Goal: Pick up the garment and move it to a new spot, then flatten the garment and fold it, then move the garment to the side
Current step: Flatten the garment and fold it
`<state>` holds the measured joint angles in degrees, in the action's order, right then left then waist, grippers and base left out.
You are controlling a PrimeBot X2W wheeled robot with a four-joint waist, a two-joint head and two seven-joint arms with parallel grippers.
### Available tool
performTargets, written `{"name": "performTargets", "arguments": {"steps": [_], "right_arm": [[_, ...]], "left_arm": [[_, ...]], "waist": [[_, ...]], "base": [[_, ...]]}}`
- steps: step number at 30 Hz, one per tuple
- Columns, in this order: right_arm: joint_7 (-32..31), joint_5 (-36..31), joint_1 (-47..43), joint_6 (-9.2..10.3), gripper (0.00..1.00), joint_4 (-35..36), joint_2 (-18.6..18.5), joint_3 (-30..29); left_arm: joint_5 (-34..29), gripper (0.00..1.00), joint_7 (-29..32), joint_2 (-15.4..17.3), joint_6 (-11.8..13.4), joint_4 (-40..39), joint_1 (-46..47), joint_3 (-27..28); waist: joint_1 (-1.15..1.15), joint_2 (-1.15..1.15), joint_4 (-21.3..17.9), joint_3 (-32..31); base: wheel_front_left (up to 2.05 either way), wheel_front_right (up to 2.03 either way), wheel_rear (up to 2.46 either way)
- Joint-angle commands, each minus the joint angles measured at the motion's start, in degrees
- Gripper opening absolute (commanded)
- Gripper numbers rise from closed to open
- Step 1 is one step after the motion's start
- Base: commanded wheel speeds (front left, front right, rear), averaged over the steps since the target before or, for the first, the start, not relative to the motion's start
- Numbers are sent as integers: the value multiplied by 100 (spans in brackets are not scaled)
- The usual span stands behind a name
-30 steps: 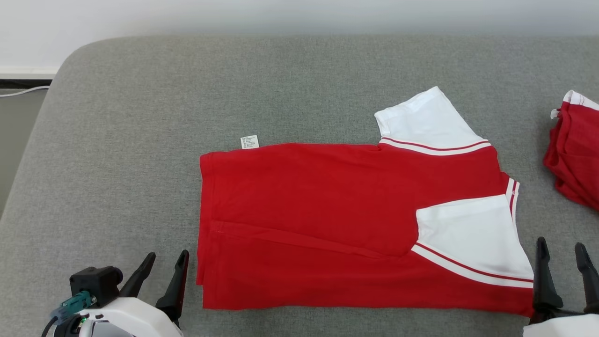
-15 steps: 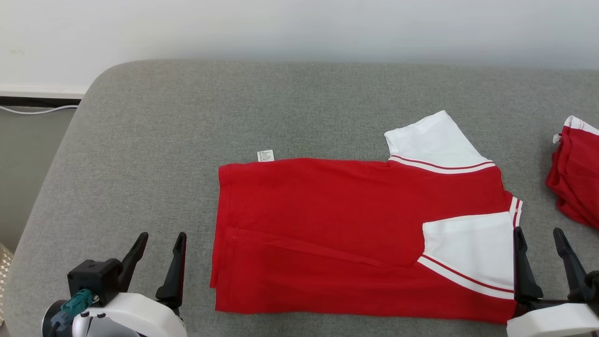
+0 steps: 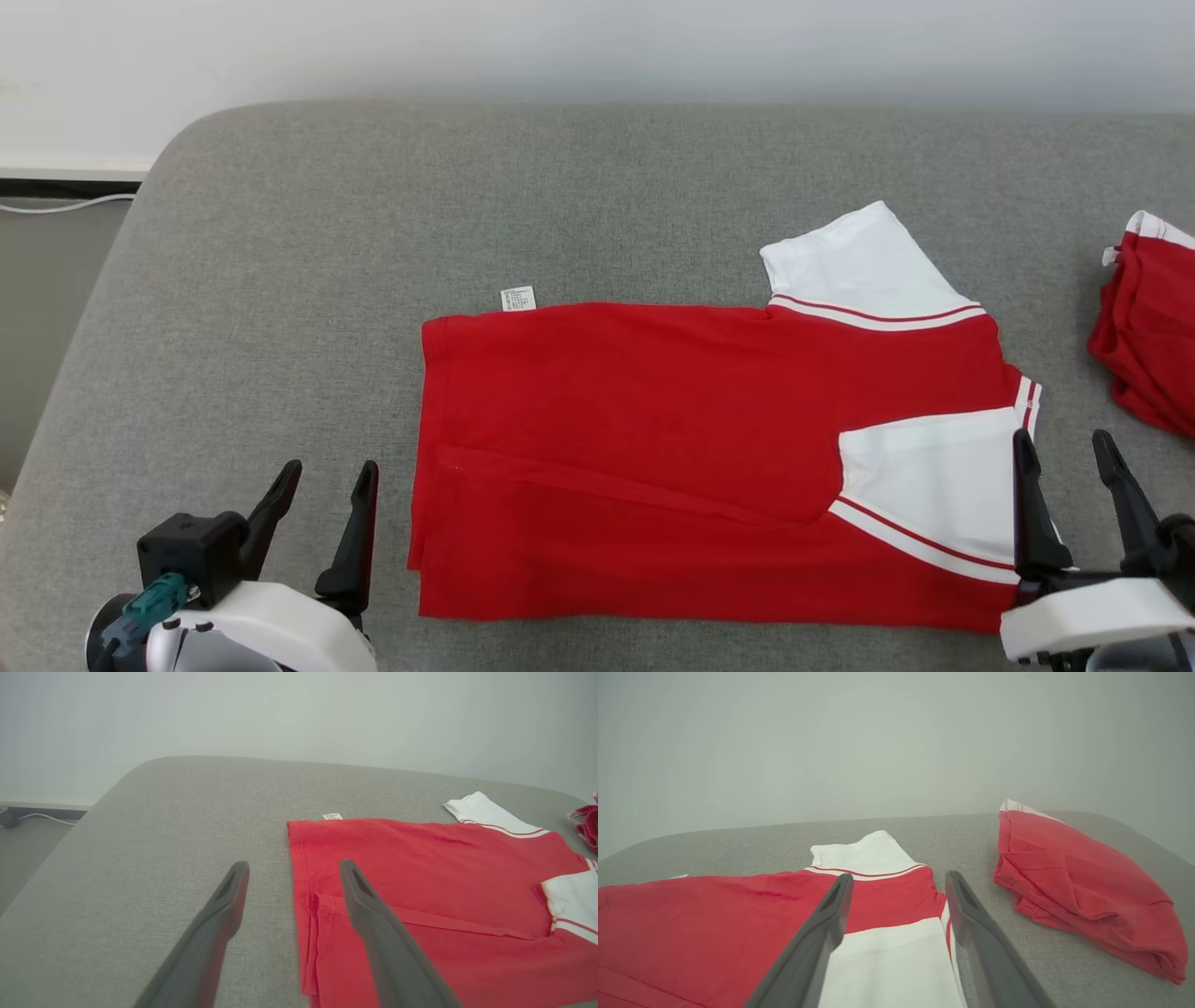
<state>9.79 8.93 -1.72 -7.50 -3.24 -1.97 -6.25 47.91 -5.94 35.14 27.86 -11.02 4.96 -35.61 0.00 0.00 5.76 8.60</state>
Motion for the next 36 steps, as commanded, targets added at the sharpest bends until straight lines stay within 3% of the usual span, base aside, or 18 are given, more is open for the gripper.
{"name": "performTargets", "arguments": {"steps": [1,7,20,29,36], "right_arm": [[-49,-55,322,1,100,74,-92,162],[-187,-23,1131,1,100,-273,-327,342],[-1118,598,3133,1,100,-1076,-1309,1137],[-1396,909,3817,1,100,-1444,-1541,1481],[-1554,1102,4408,1,100,-1791,-1710,1864]], "left_arm": [[-36,100,3,170,-69,-115,324,225],[144,100,112,47,-512,274,854,242],[765,100,682,-327,-2022,1962,2670,269],[1108,100,917,-489,-2613,2632,3319,343],[1250,100,1020,-595,-2900,2858,3646,351]], "waist": [[0,0,-13,117],[0,0,-34,574],[0,0,-37,1575],[0,0,-85,1914],[0,0,-59,2120]], "base": [[0,0,0],[0,0,0],[0,0,0],[0,0,0],[0,0,0]]}}
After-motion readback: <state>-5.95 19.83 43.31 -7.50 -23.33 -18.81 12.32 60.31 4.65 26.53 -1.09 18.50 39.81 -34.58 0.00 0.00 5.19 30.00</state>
